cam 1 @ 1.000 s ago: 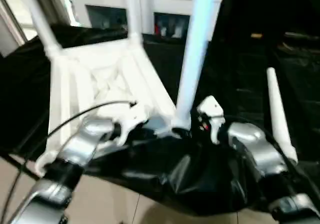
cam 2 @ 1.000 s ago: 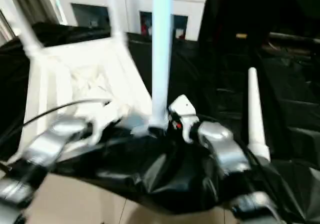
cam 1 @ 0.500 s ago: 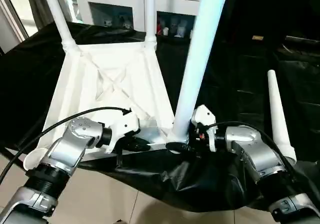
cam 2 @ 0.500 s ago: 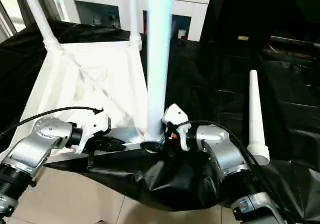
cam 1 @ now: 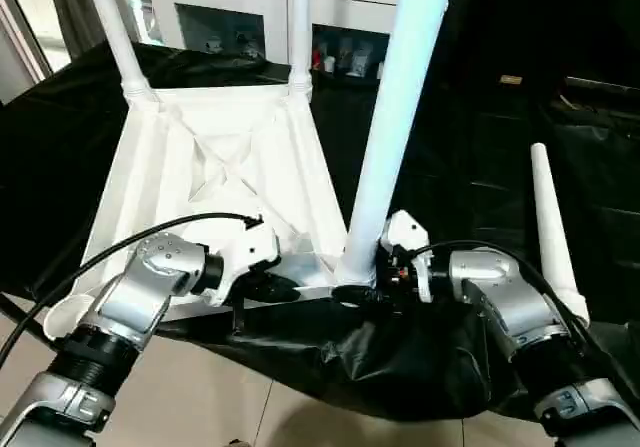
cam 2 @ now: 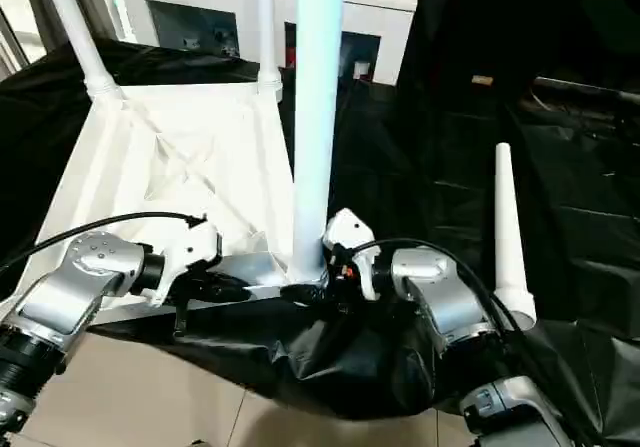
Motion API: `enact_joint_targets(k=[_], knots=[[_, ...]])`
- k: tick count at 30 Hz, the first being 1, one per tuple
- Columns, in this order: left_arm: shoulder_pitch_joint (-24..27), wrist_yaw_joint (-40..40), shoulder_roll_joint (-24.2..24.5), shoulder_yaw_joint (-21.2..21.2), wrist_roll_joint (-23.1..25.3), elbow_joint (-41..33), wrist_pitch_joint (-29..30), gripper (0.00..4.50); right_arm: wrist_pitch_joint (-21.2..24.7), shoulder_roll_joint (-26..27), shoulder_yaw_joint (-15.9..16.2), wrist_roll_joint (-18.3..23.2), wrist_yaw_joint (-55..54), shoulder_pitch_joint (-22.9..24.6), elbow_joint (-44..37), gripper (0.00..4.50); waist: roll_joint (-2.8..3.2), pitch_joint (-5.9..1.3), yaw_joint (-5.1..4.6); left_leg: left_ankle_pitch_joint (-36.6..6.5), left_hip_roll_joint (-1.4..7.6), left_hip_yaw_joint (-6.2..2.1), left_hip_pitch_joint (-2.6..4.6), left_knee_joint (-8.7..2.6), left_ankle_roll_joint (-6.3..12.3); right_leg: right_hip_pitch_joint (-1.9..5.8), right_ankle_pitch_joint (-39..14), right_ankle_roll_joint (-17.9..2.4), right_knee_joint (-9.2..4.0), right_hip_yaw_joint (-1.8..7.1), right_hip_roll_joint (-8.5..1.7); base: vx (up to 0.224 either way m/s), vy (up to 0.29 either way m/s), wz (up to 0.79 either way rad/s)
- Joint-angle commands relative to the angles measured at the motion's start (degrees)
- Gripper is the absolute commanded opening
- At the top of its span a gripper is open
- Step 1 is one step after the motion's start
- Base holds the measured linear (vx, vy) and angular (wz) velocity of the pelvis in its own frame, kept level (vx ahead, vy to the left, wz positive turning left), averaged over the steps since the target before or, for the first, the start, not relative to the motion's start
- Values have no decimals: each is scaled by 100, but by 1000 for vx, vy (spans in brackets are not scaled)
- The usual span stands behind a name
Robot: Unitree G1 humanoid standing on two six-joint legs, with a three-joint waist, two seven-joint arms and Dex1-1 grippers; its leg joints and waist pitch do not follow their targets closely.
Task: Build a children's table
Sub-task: Rotate leg to tighten
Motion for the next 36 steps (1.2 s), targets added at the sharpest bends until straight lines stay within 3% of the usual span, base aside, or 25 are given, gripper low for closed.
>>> enact_joint_targets(k=[1,10,21,24,28,30,33,36], knots=[[76,-94,16,-268,104,81,85,0,-36,3,-44,92,65,-118,39,350,7,-357,23,253,353,-98,85,-326,767,279,1289,-1850,-238,290,-442,0,0,0],[99,-130,48,-310,131,77,97,0,-136,47,-93,85,77,-75,140,276,17,-359,36,175,352,-100,81,-320,734,283,1258,-1871,-235,286,-443,0,0,0],[113,-143,72,-370,150,80,95,0,-191,87,-112,98,17,30,155,272,37,-360,33,60,342,-102,80,-320,620,290,1201,-1849,-237,293,-438,0,0,0],[19,149,-85,-320,216,272,205,0,-250,257,-262,64,-439,27,360,272,39,-357,29,15,346,-105,79,-325,597,287,1146,-1857,-241,294,-445,0,0,0],[-279,1003,-633,-121,290,800,416,0,-298,754,-600,-48,-1765,-105,941,272,34,-278,6,-786,345,-105,121,-409,157,270,-136,-1725,-386,314,-480,0,0,0],[-395,1281,-824,-103,346,1013,449,0,-301,947,-690,-82,-2236,-152,1113,272,46,-236,-31,-1249,347,-133,138,-471,-117,262,-1044,-1458,-478,324,-483,0,0,0],[-747,2210,-1414,82,409,1630,608,0,-112,1465,-923,-153,-3557,-329,1538,271,49,-231,-48,-1486,332,-156,172,-500,-284,229,-1625,-1251,-535,335,-490,0,0,0],[-1084,2977,-1937,227,470,2190,792,0,-24,1904,-1201,-171,-4659,-555,2011,270,51,-241,-20,-1433,321,-140,184,-491,-284,189,-1621,-1160,-568,355,-493,0,0,0]])
